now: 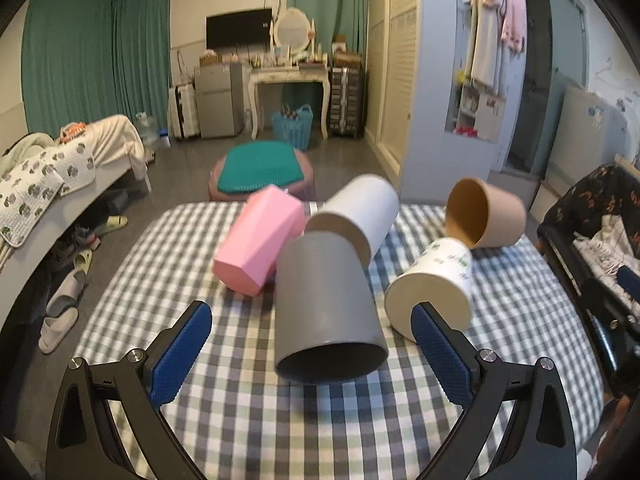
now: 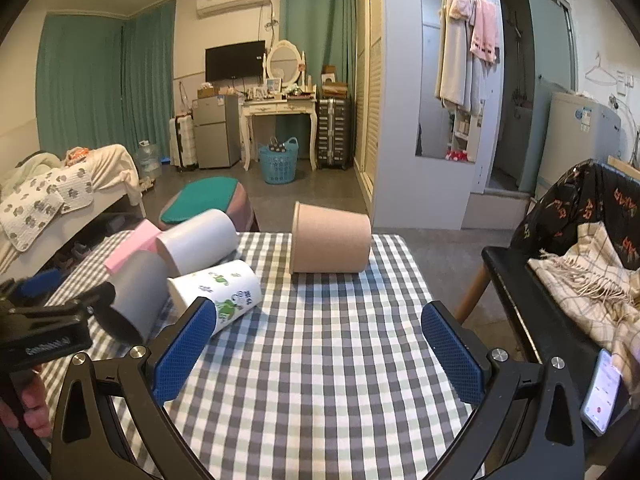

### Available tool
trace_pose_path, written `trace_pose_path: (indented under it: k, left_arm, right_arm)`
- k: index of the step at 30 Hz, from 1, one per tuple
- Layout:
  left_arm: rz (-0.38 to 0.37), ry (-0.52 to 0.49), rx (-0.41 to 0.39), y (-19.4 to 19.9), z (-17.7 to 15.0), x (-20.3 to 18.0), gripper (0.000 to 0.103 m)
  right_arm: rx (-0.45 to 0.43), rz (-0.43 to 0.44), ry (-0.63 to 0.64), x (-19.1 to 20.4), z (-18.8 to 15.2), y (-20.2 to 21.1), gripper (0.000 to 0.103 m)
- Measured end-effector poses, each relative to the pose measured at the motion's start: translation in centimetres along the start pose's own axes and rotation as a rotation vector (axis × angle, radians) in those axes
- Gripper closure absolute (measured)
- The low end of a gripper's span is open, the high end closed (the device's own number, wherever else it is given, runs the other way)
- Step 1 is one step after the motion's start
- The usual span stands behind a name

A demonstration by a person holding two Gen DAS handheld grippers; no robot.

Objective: Flip cup upside down
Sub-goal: 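Move the left gripper to the gray cup and grasp its rim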

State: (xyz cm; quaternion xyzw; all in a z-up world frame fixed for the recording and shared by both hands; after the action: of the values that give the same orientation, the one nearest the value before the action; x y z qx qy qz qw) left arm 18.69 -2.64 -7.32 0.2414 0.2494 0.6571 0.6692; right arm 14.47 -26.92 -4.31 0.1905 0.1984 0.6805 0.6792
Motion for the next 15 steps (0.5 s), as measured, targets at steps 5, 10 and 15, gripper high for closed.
trace_pose_path:
  k: [5,10,15]
  left_arm:
    - [0.007,0.004,0.055,-2.4,-0.4,-0.2,0.002]
    - [-0.012,-0.011,0.089,-3.4,-0.6,-0.5,0.025]
    - [-0.021,-0.021,0.102,-2.7,-1.0,-0.8,0.029]
  right_arm:
    - [0.034,-0.001,-0.016,-0.6,-0.5,-2.2,0.000]
    - [0.049,-0.002,-0.021,-0.9,-0.7,-3.1,0.000]
    - [0.046,0.000,-0.022,-1.0,-0.6,-3.1,0.000]
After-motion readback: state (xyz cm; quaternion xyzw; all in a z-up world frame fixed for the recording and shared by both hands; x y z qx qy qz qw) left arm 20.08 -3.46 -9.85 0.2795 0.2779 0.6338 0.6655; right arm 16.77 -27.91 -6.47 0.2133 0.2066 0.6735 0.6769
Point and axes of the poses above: each gripper's, at about its wrist camera, not at the fingertips, and y roughly against the way its jaws point, x to its left, z to its top, the point moved 1 cm from there along -y, roughly the way its jaws point, and after that the axes turned 1 degree about x, right-handed, at the moved point
